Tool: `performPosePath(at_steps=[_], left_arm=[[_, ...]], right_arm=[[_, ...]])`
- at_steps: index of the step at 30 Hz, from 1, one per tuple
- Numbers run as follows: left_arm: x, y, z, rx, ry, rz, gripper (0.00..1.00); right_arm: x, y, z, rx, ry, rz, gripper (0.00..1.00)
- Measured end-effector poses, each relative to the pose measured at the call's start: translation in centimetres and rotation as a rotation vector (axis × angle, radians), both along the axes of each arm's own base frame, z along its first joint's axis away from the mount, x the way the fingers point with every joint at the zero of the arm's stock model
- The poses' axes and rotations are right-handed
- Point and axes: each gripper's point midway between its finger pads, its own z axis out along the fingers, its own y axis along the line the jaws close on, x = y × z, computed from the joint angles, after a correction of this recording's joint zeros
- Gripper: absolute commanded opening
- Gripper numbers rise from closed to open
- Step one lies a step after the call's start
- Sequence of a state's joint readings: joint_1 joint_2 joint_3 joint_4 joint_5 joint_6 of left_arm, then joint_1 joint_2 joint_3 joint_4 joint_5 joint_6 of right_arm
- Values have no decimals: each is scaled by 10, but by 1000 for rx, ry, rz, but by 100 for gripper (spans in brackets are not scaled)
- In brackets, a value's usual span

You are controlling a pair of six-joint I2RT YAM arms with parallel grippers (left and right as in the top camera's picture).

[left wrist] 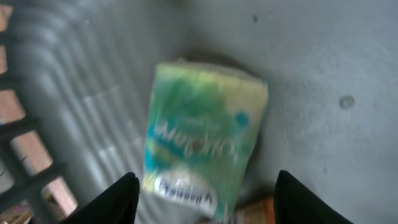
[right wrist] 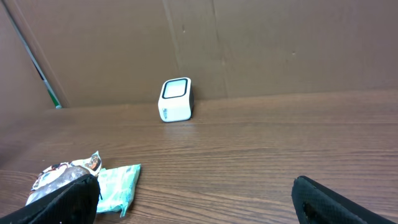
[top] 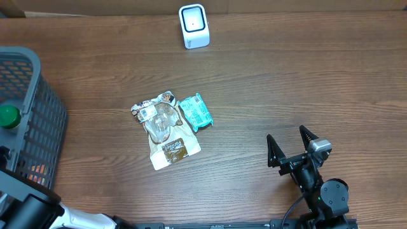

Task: Scan the item barcode
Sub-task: 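Reach the left gripper into the basket for another green packet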

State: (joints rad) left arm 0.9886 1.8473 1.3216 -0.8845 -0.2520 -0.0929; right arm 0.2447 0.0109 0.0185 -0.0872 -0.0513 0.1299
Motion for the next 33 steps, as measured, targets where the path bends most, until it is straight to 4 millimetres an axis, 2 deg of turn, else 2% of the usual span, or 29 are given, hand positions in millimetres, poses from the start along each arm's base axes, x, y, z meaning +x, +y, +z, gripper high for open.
performPosePath(at_steps=[3, 6, 11, 14, 17, 19, 21, 23, 24, 25, 26, 28, 29, 30, 31, 33], left_arm=[[1, 2, -12, -14, 10, 0, 36], [-1, 3, -21, -25, 36, -14, 7], [-3, 4, -20, -17, 50, -17, 4], [-8, -7, -16, -69, 71, -4, 4], [-5, -16, 2, -124, 59, 12, 4], [5, -14, 22, -124, 15, 20, 4], [22, -11, 55, -99, -73, 10, 4], [45, -5, 109, -6, -215, -16, 4], [54, -7, 146, 58, -302, -33, 4], [62, -13, 179, 112, -391, -47, 4], [65, -19, 201, 145, -450, -54, 4], [76, -42, 251, 202, -605, -89, 4], [85, -62, 276, 207, -701, -133, 4], [92, -79, 289, 194, -758, -172, 4], [107, -109, 299, 145, -817, -247, 5], [129, -152, 302, 62, -850, -362, 4]], right_arm=[[0, 0, 0, 0, -1, 0, 100], [0, 0, 0, 0, -1, 0, 100], [0, 0, 0, 0, 0, 0, 100], [0, 0, 0, 0, 0, 0, 100], [0, 0, 0, 0, 0, 0, 100], [0, 0, 0, 0, -1, 0, 100], [0, 0, 0, 0, 0, 0, 100], [0, 0, 0, 0, -1, 0, 100], [0, 0, 0, 0, 0, 0, 100], [0, 0, 0, 0, -1, 0, 100], [0, 0, 0, 1, -1, 0, 100], [0, 0, 0, 0, -1, 0, 100], [0, 0, 0, 0, -1, 0, 100], [0, 0, 0, 0, -1, 0, 100], [0, 0, 0, 0, 0, 0, 100], [0, 0, 0, 0, -1, 0, 100]])
